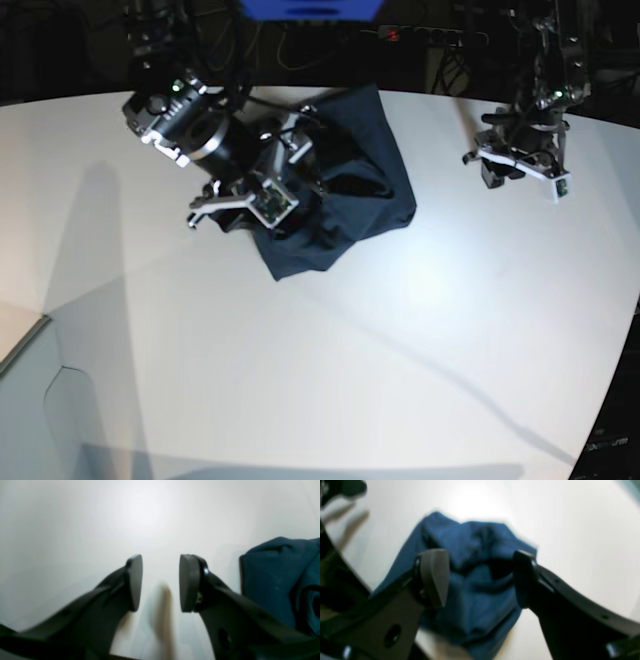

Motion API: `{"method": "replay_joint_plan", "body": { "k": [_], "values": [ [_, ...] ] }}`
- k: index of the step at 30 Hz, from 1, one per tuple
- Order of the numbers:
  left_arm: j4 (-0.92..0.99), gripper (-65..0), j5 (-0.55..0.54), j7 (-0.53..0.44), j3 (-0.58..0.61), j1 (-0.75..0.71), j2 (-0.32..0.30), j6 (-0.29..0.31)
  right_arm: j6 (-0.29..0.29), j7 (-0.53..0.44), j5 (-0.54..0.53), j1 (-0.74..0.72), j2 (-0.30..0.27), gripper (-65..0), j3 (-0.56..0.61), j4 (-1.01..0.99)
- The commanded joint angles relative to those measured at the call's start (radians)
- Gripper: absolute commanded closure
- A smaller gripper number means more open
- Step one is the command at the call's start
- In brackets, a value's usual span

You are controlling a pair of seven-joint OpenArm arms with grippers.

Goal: Layout the t-shirt on the table in an organized manner, then fold the t-shirt properly
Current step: 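Press and tuck the folded bundle with the right gripper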

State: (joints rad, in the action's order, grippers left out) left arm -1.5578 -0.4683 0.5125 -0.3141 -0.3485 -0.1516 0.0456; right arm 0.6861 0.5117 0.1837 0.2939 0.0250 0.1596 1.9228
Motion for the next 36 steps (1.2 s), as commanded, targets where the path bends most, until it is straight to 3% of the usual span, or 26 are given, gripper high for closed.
{"method": "replay_joint_plan", "body": {
  "k": [1,14,16,21,22,31,36],
  "values": [
    [-0.017,-23.8,-0.004,-0.021,-0.004,0.007,-0.007,0.003,0.012,-0.028,-0.016,0.0,0.0,-40.4,0.004,0.016],
    [-0.017,-23.8,-0.004,-0.028,-0.006,0.012,-0.007,0.003,0.012,-0.031,-0.017,0.043,-0.024,-39.3,0.031,-0.078],
    [-0.017,-23.8,-0.004,-0.028,-0.006,0.012,-0.007,0.003,0.012,-0.032,-0.017,0.049,-0.024,-34.0,0.034,-0.079],
    [-0.017,-23.8,-0.004,-0.028,-0.006,0.01,-0.007,0.003,0.012,-0.029,-0.017,0.058,-0.024,-0.8,0.082,-0.076],
    [-0.017,-23.8,-0.004,-0.028,-0.006,0.01,-0.007,0.003,0.012,-0.029,-0.017,0.067,-0.024,0.0,0.084,-0.076],
    [-0.019,-23.8,-0.004,-0.028,-0.006,0.01,-0.007,0.003,0.012,-0.029,-0.016,0.123,-0.049,-7.0,0.174,-0.073],
    [-0.028,-23.8,-0.004,-0.025,-0.006,0.01,-0.013,0.003,0.012,-0.028,-0.016,0.124,-0.099,-20.9,0.226,-0.072]
  ]
}}
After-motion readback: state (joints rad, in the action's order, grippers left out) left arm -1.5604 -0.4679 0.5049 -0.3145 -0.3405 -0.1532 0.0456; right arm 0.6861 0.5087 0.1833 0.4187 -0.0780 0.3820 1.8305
